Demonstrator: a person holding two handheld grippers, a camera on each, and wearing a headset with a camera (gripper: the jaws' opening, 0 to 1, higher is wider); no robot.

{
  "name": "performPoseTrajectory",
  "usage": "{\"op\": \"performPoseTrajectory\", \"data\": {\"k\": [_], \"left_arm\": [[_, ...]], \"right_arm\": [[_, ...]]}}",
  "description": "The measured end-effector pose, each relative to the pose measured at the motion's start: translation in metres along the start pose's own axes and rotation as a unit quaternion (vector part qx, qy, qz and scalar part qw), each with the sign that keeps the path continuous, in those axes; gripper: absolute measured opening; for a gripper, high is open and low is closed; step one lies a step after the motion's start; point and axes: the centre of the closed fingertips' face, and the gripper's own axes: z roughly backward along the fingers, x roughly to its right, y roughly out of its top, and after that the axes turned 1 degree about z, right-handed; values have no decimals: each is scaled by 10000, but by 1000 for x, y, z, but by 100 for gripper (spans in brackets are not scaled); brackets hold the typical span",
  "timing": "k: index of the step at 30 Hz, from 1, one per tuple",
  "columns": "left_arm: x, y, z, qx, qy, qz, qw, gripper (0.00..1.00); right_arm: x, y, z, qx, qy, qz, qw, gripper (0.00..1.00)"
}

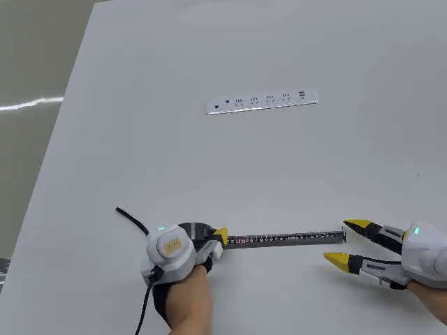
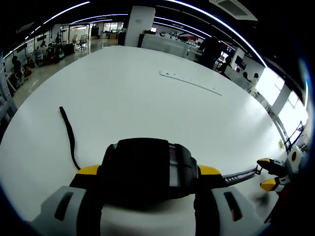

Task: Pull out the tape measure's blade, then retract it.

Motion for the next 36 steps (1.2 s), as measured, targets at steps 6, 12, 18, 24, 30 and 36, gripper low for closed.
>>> {"op": "performPoseTrajectory", "data": {"k": [6,12,18,24,30,36], "left_arm": [[0,0,0,-9,12,-79,10000,74],[-1,-1,-1,-8,8,-103,9999,74],[-1,-2,-1,-2,2,-102,9999,74],[-1,-1,-1,-7,1,-104,9999,74],[-2,-1,-1,-5,-4,-107,9999,74],[-2,-1,-1,-11,-1,-128,9999,74]], "right_arm": [[1,0,-1,-7,64,15,10000,50],[4,0,-2,-54,165,5,9998,46],[6,-9,-3,-194,336,-50,9992,43],[8,-8,-3,-235,419,-266,9985,30],[5,-5,-5,-210,507,-303,9980,26],[4,-5,-5,-220,606,-320,9974,21]]}}
